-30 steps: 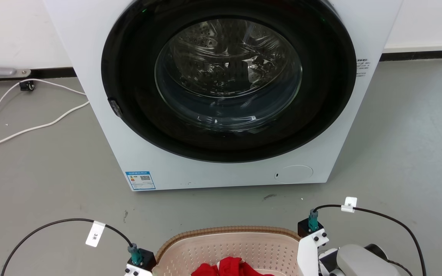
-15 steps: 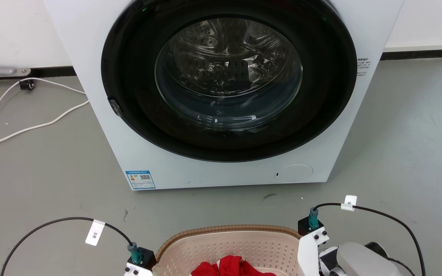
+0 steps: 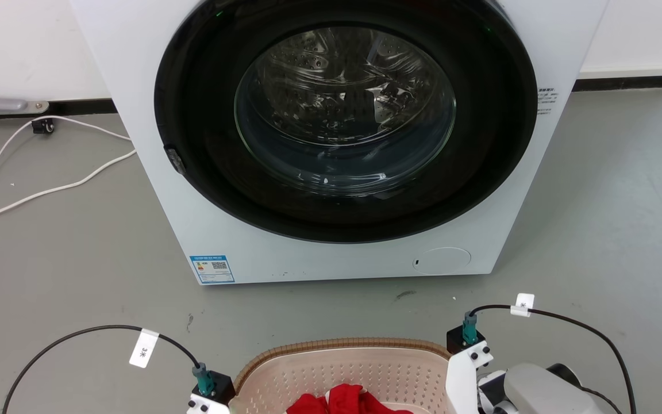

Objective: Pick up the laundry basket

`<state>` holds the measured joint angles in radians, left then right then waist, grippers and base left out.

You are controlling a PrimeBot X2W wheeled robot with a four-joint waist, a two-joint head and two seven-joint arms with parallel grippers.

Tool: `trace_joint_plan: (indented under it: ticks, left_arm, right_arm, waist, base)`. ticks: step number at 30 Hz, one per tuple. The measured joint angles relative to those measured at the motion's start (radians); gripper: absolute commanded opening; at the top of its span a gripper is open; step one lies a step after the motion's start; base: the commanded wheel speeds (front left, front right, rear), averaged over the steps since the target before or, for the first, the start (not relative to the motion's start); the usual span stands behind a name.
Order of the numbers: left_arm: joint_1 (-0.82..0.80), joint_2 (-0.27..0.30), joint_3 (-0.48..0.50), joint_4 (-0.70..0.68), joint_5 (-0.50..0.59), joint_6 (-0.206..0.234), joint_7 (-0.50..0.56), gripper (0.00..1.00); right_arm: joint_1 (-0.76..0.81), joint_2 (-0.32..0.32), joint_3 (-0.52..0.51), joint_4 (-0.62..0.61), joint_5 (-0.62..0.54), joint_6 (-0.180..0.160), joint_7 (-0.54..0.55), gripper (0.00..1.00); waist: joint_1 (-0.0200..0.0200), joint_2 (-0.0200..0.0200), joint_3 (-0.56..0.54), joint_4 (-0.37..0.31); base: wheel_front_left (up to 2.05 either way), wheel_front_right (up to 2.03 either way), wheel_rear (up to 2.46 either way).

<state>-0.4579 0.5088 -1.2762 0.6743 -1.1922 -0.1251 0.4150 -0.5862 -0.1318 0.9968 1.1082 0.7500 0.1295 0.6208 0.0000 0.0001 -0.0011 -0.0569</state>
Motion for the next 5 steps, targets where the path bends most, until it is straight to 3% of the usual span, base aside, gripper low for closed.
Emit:
trace_joint_plan:
  ticks: [5]
  left_arm:
    - [0.0,0.0,0.0,0.002,0.0,0.0,0.0,0.0]
  right_arm:
    - [0.0,0.002,0.01,0.005,0.011,0.0,-0.004,0.0]
  waist:
    - [0.0,0.0,-0.002,-0.002]
  base:
    - [0.0,0.0,0.0]
